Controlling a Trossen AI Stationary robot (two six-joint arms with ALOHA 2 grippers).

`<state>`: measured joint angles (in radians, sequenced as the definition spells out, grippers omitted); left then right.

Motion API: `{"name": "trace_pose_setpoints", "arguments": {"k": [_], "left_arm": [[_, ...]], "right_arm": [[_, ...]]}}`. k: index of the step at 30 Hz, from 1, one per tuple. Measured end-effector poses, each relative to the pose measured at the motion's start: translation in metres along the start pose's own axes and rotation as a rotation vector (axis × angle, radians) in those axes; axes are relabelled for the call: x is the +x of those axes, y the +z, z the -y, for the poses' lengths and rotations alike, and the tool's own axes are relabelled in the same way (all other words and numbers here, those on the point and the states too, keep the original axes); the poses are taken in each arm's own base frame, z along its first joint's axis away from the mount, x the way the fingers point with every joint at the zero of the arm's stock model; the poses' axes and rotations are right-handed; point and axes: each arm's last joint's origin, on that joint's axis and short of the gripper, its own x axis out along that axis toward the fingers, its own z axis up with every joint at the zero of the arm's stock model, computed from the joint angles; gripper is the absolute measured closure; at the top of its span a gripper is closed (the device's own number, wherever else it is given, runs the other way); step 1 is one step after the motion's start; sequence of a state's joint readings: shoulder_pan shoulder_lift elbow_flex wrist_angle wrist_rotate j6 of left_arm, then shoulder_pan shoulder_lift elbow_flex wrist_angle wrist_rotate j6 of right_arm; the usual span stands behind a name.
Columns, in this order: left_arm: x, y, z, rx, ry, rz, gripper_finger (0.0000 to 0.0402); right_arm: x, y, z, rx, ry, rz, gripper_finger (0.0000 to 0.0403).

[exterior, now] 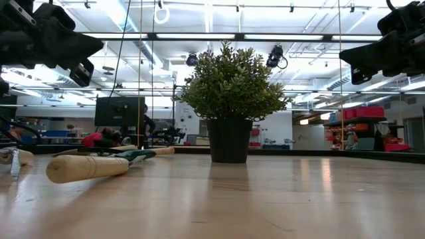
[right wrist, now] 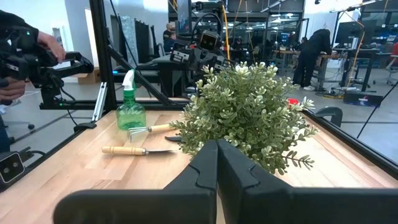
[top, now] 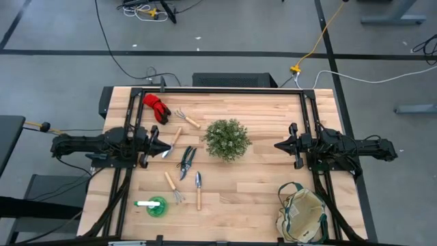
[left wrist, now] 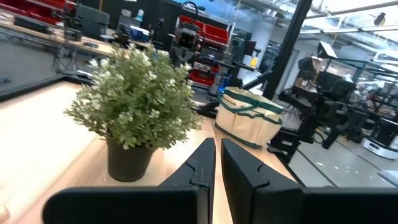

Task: Pick & Place Garden tools in Gardening bag
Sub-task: Put the green spray bottle into the white gardening bag

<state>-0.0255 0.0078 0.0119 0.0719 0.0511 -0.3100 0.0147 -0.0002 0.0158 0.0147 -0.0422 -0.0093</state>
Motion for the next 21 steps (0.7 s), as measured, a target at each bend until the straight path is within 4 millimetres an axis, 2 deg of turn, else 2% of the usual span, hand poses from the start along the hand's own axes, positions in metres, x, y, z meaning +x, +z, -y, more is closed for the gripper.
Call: {"name": "trace_pose_setpoints", "arguments": {"k": [11, 21], "left_arm": [[0.001, 0.035, 0.016, 0.01, -0.161, -0.019, 0.0369], [0.009, 0.08, 0.031, 0.019, -0.154, -0.114, 0.0369]], "right_arm": [[0.0, 0.0, 0.0, 0.0, 0.0, 0.0, 0.0392], [0.0, 0.0, 0.0, 0.0, 0.0, 0.0, 0.0392]]}}
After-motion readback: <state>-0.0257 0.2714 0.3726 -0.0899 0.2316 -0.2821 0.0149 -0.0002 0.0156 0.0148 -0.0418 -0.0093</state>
